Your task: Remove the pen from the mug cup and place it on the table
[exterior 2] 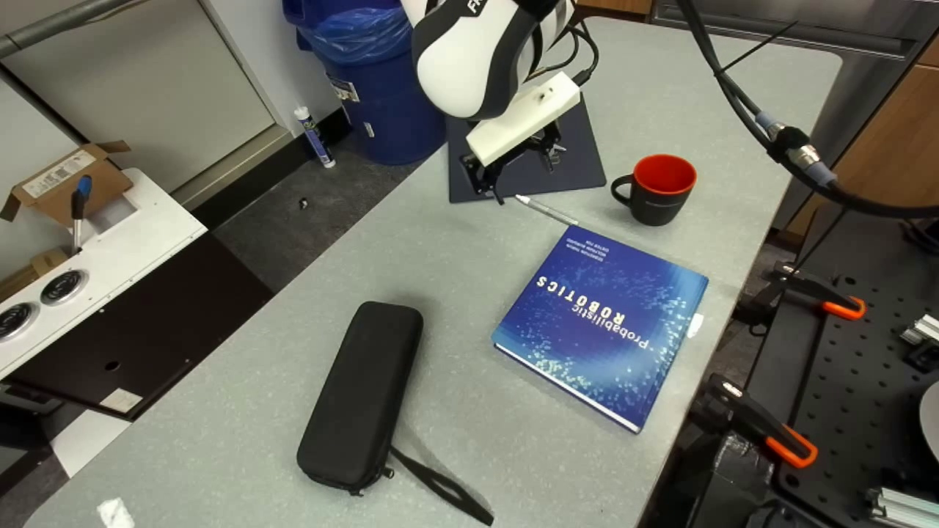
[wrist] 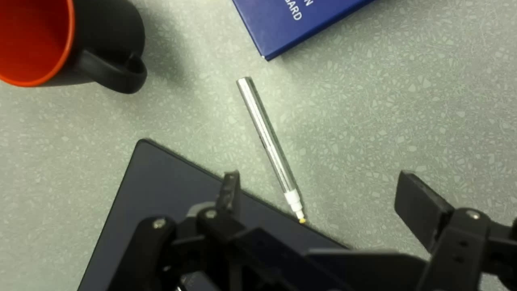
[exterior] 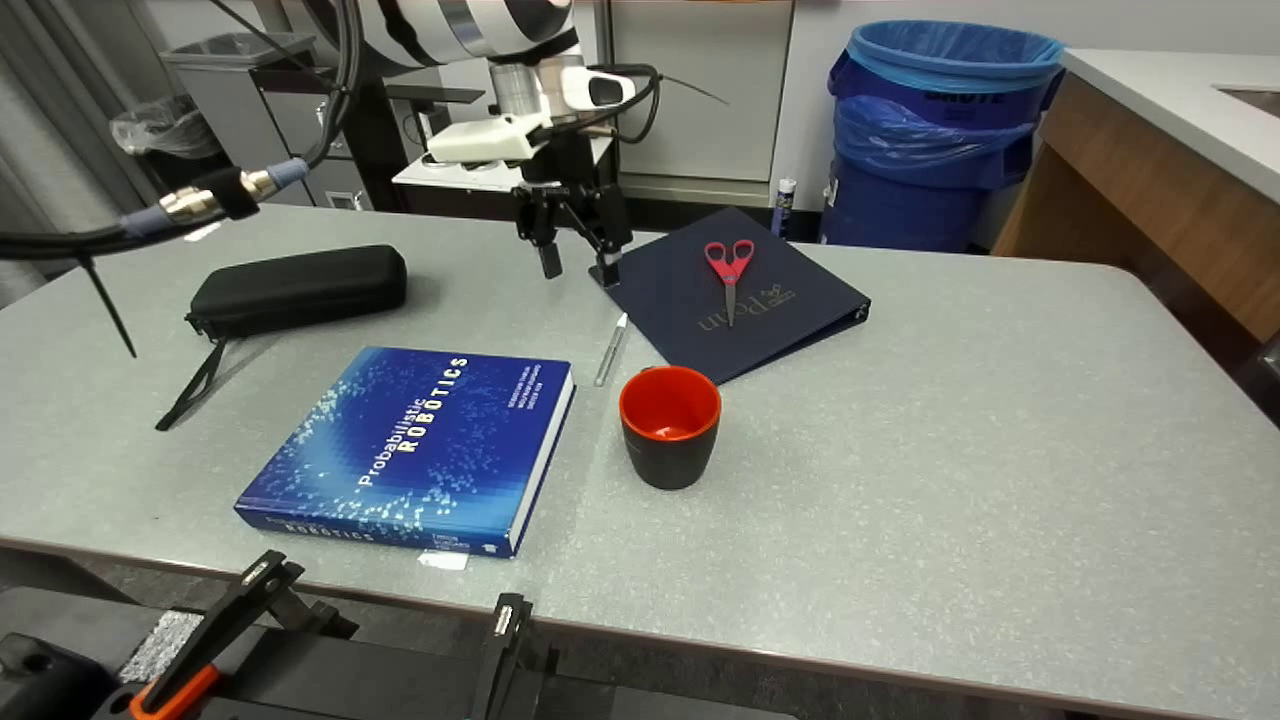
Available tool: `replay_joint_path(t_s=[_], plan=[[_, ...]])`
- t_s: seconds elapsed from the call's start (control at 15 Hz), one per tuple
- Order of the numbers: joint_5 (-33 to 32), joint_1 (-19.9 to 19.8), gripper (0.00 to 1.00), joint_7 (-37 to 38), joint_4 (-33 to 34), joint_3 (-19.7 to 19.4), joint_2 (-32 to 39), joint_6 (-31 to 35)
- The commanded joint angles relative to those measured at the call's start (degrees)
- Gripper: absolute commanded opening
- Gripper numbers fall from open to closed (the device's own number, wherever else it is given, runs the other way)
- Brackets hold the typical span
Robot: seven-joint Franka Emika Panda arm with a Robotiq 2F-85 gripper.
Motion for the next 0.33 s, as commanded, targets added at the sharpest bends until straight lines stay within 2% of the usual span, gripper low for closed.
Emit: replay_joint_path(t_s=[0.0, 0.27], plan=[[0.4, 0.5, 1.00, -0.3, 0.1, -0.5, 0.1, -0.3], [0.4, 0.5, 1.00, -0.3, 0.2, -0.5, 0.1, -0.5]])
